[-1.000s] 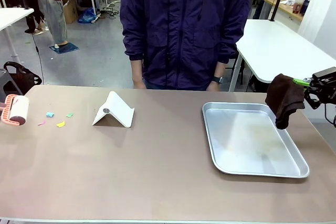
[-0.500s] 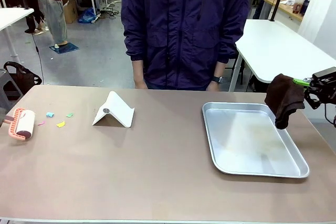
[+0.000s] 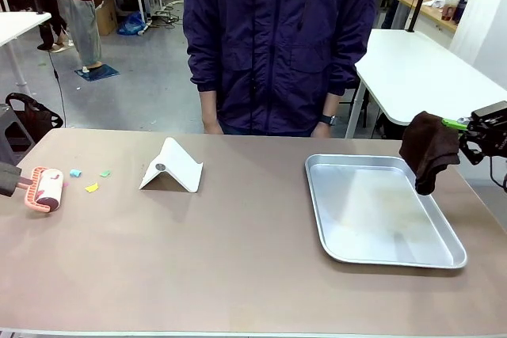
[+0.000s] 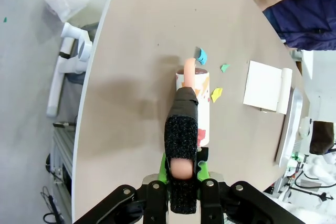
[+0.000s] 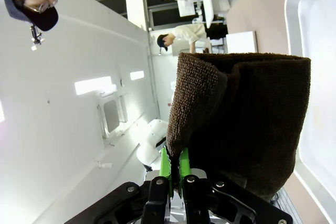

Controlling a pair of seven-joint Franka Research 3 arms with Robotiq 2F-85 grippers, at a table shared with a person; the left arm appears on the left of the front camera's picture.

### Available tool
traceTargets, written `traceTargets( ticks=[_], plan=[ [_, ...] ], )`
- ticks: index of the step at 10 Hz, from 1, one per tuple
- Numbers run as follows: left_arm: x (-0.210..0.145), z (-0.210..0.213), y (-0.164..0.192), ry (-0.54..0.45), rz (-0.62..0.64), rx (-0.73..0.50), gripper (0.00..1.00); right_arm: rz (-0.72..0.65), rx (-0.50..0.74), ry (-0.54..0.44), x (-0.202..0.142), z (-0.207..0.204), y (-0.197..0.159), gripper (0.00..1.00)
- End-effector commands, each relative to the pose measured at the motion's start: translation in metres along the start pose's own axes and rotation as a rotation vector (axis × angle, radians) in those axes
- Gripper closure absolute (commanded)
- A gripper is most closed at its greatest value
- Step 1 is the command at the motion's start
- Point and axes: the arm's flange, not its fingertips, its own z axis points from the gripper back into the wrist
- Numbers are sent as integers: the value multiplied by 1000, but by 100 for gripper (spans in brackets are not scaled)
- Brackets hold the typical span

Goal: Clean the surface of the table.
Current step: Clean the area not pointed to by the person.

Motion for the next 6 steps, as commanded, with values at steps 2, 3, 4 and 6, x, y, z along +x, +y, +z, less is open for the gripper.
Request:
traceTargets(
  ticks=[2,3,4,6],
  plan=[
    [-7,-24,5,32,49,60,97,-12,9,-2,-1,1,6,93],
    [-6,-31,1,45,48,52,97,-12,9,-2,-1,1,6,93],
    [-6,-37,-3,64,42,44,97,-12,9,-2,-1,1,6,93],
    [-9,-51,-14,100,17,33,97,-12,9,-2,-1,1,6,93]
  ],
)
